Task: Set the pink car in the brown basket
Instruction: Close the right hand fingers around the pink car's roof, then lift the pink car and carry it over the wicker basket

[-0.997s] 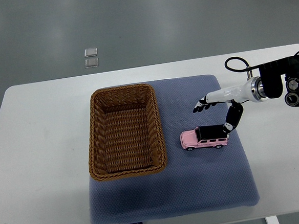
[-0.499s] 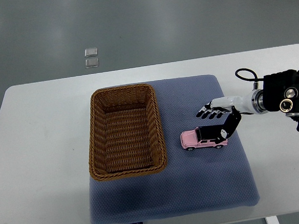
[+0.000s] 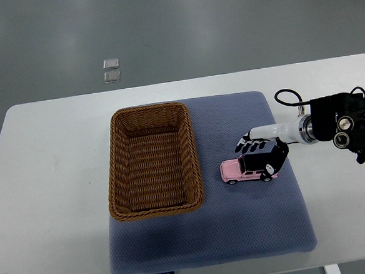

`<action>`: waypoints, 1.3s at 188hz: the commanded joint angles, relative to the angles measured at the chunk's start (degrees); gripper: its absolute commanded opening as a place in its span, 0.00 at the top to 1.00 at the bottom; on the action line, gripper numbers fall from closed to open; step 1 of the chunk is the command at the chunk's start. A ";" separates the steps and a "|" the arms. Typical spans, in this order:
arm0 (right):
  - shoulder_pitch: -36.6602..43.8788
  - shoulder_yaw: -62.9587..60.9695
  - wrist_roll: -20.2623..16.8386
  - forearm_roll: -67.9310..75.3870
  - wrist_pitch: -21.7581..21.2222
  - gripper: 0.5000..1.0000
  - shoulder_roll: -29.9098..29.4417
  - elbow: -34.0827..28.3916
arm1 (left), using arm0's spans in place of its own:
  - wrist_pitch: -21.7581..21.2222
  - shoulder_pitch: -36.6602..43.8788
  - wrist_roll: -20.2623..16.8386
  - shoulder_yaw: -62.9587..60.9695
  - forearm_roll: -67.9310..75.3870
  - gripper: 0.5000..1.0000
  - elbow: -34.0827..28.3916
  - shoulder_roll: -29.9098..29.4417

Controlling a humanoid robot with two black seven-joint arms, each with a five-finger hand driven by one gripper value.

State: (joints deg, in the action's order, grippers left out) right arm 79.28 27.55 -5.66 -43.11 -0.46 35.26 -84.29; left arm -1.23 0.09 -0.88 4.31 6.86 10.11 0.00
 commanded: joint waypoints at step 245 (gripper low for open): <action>7.82 -2.06 1.17 -2.25 -4.37 1.00 1.39 2.11 | 0.00 0.00 0.00 0.00 0.00 0.00 0.00 0.00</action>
State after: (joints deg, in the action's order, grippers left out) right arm 85.13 26.36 -4.70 -45.95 -4.44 36.64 -82.92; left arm -1.23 0.09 -0.88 4.31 6.86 10.11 0.00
